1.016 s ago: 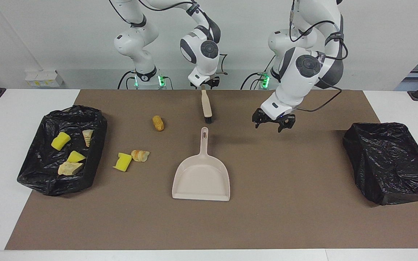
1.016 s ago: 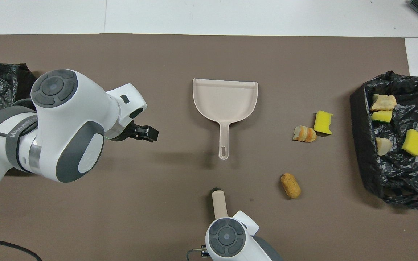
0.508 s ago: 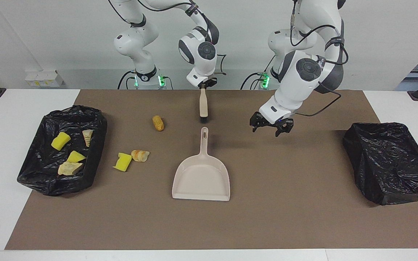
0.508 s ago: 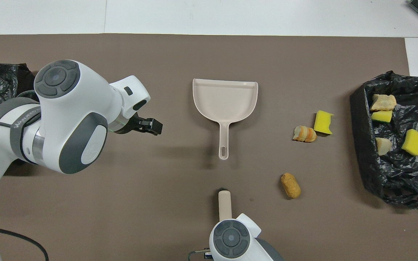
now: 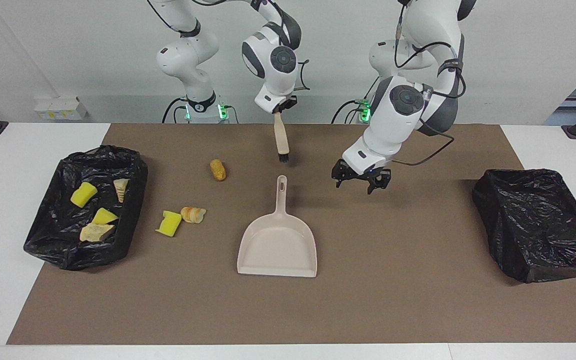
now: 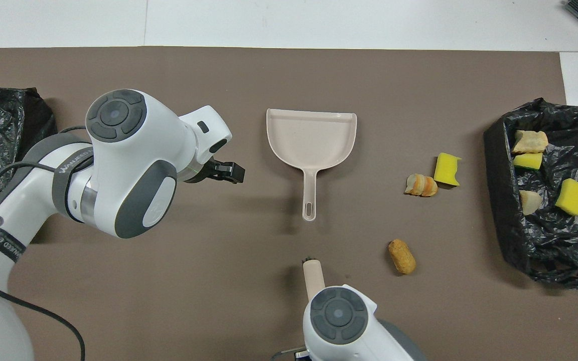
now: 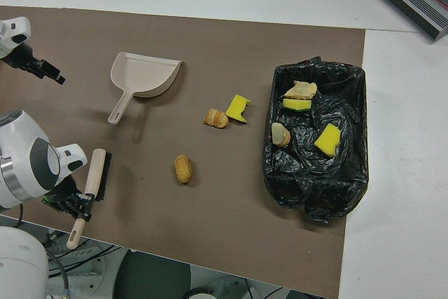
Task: Sweep and dump trash in bin
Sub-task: 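Reach the left gripper to the dustpan handle while the right gripper lifts the brush, then grasp the dustpan handle with the left gripper while the right gripper carries the brush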
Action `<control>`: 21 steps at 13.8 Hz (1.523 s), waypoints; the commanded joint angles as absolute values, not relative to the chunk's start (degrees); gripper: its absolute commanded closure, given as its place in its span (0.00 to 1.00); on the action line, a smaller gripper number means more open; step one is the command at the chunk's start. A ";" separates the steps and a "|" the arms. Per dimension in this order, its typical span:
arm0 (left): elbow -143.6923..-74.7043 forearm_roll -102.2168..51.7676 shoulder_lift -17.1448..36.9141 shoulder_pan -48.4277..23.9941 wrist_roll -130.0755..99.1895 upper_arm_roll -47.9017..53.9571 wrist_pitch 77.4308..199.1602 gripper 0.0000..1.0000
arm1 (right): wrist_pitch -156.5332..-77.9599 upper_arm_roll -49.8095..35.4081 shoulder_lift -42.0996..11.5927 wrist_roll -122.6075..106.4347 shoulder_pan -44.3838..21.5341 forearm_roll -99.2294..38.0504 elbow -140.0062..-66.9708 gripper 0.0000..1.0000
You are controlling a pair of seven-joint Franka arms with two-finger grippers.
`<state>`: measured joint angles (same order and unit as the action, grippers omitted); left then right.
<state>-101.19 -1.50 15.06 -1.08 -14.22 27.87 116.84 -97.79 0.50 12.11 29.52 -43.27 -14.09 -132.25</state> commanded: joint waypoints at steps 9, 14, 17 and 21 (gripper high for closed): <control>-89.57 6.06 26.01 -14.14 -34.88 26.98 118.92 0.00 | -83.76 0.44 13.55 -7.27 -9.08 4.55 -118.93 1.00; -89.65 8.61 28.20 -18.62 -41.64 26.90 121.20 0.00 | -91.39 0.26 8.17 -18.54 2.28 10.87 -113.11 1.00; -89.65 13.79 30.67 -21.44 -47.80 26.63 123.40 0.00 | -95.61 0.44 7.48 -27.74 2.90 15.99 -113.12 1.00; -89.74 13.71 31.11 -22.32 -48.34 26.63 123.66 0.57 | -100.98 0.35 2.56 -21.83 5.10 17.14 -112.85 1.00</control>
<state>-91.31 12.46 30.40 -21.06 -47.26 27.65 123.51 -99.14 1.25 5.71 -24.57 3.56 16.05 -114.05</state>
